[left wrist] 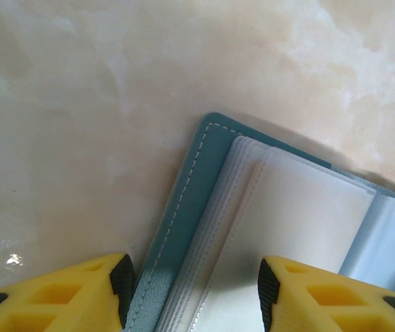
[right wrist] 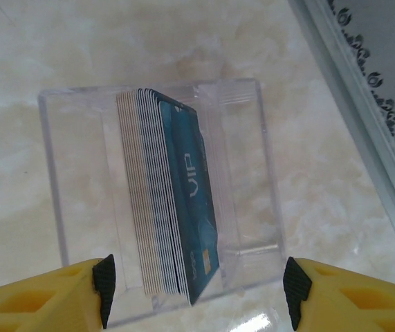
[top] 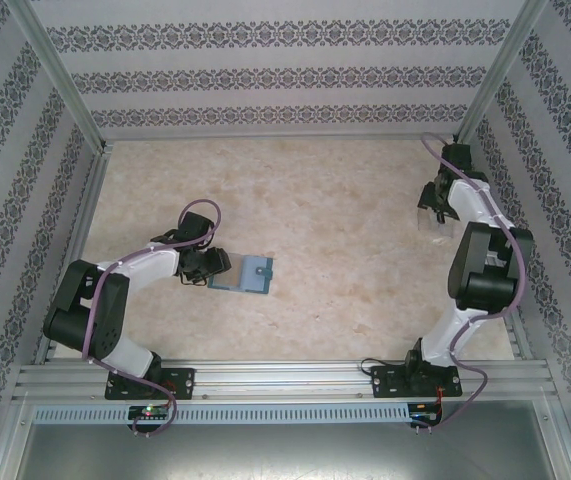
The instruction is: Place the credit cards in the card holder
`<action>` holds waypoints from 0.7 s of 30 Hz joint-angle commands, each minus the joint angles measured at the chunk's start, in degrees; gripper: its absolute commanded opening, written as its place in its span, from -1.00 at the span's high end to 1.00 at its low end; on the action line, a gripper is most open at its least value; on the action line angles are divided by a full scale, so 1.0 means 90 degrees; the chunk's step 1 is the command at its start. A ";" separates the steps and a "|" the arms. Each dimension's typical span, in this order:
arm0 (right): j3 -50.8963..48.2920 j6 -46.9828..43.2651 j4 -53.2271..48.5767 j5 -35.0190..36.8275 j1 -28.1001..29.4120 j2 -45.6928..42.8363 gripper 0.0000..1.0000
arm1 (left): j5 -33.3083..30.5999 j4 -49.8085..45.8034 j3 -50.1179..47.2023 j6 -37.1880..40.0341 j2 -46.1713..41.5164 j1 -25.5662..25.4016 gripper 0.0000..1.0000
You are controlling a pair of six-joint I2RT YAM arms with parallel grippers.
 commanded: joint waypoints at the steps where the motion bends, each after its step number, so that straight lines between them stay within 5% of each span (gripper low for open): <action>1: 0.0325 -0.0160 -0.0150 0.0150 -0.0011 0.0234 -0.37 | 0.0473 -0.0269 -0.0203 -0.0110 0.0224 -0.0231 -0.05; 21: 0.0747 -0.0336 -0.0261 0.1049 -0.0055 0.0776 -0.33 | 0.0315 -0.0458 -0.0048 -0.0040 0.0177 -0.0238 0.01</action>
